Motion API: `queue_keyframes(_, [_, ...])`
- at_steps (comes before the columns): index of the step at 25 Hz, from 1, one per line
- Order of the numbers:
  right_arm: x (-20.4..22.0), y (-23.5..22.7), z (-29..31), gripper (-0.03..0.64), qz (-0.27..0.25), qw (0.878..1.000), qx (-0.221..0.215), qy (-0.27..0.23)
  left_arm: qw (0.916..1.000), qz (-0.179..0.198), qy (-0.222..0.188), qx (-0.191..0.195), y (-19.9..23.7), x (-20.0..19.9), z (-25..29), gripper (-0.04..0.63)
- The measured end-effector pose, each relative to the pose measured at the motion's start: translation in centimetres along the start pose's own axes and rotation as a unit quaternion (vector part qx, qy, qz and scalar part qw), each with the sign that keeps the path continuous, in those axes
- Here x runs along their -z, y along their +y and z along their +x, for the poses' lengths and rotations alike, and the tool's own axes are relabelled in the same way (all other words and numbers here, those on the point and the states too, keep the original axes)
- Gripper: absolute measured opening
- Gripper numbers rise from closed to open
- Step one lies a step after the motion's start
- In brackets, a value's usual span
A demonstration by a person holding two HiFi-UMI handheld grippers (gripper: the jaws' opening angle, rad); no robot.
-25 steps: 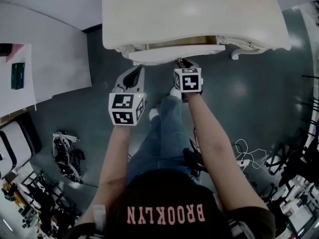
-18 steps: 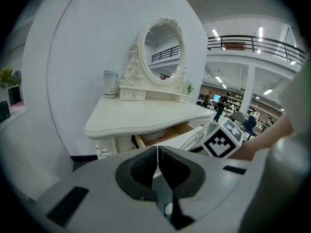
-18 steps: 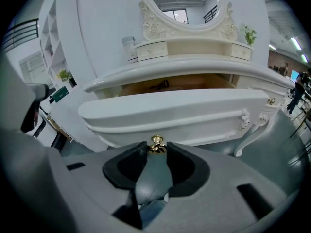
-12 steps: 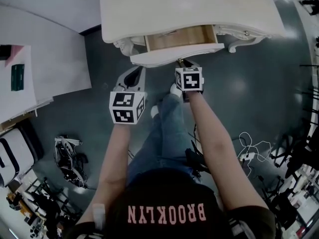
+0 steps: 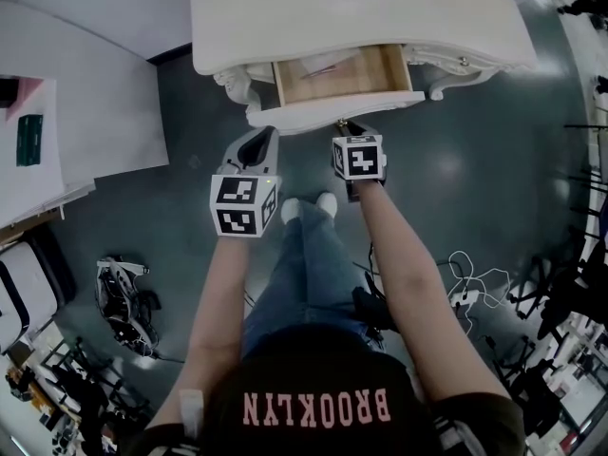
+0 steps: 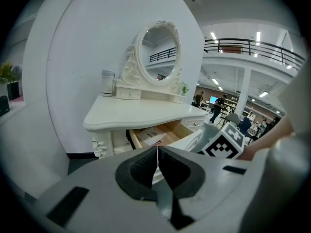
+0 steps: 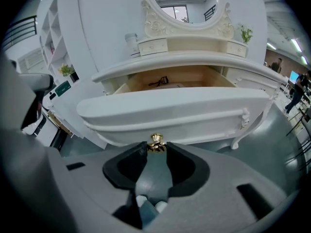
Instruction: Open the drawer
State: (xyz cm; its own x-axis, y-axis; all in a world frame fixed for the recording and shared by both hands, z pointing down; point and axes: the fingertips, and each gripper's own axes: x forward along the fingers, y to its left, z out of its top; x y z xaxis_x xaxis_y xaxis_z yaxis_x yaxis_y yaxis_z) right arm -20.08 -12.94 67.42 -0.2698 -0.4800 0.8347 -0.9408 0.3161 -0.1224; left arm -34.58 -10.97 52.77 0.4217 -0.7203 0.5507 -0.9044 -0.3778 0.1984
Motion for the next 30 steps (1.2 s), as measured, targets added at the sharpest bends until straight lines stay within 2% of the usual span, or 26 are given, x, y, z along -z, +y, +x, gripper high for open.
queue_keyframes(27, [4.7,0.4,-3.2,0.115,0.019,1.000,-0.015,0.000,0.9999,-0.003,0.010,-0.010,-3.9,3.1,-2.4,0.006])
queue_keyframes(30, [5.3,0.2,-3.5,0.102,0.005,1.000,-0.011,0.018,0.9999,-0.001,0.009,-0.010,-4.4,3.2,-2.7,0.006])
